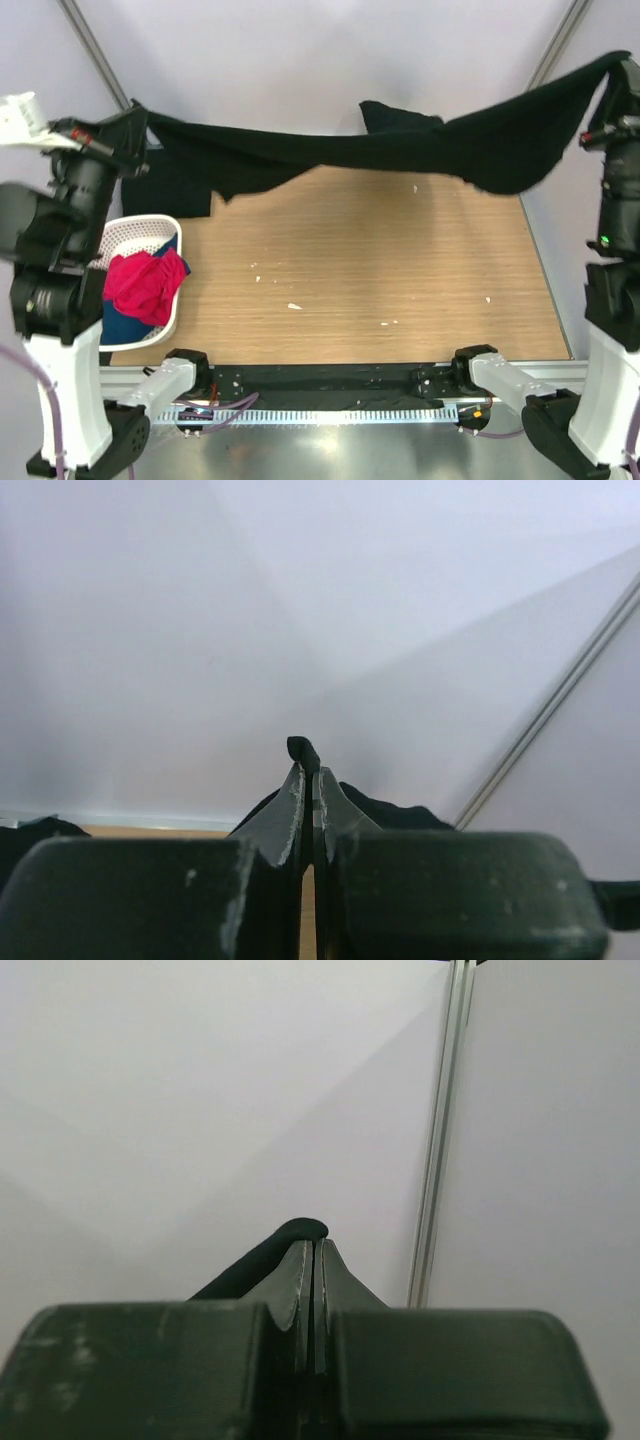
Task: Fold and stack the t-shirts
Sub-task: Flatten the tshirt out
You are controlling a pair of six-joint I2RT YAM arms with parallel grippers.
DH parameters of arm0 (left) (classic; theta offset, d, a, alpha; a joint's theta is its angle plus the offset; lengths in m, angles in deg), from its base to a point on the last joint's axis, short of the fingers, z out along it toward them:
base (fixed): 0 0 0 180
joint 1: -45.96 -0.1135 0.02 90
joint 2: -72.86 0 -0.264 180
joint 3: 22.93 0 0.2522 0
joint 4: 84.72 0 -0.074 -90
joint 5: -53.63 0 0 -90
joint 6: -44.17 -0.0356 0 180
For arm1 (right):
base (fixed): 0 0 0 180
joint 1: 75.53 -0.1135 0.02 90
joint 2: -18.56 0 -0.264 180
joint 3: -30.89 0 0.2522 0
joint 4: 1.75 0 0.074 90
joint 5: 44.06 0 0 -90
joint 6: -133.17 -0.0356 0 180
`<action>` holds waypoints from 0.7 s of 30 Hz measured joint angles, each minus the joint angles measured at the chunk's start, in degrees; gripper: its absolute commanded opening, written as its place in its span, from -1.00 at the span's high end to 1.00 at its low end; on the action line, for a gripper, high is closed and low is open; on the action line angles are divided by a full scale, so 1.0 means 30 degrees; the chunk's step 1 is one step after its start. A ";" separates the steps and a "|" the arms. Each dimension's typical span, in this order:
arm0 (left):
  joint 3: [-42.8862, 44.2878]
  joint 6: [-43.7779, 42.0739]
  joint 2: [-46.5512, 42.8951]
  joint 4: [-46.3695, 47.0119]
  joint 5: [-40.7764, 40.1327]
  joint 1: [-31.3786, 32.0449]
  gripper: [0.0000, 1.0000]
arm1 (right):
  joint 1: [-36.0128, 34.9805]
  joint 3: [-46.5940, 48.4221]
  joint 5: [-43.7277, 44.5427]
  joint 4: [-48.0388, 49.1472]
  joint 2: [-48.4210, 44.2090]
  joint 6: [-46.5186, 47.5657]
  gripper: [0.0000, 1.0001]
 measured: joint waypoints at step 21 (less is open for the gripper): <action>1.0353 0.1297 -0.4503 -0.6273 -0.0452 -0.0503 0.99 | 0.1880 0.7431 -0.2900 -0.3621 -0.3687 -0.0794 0.98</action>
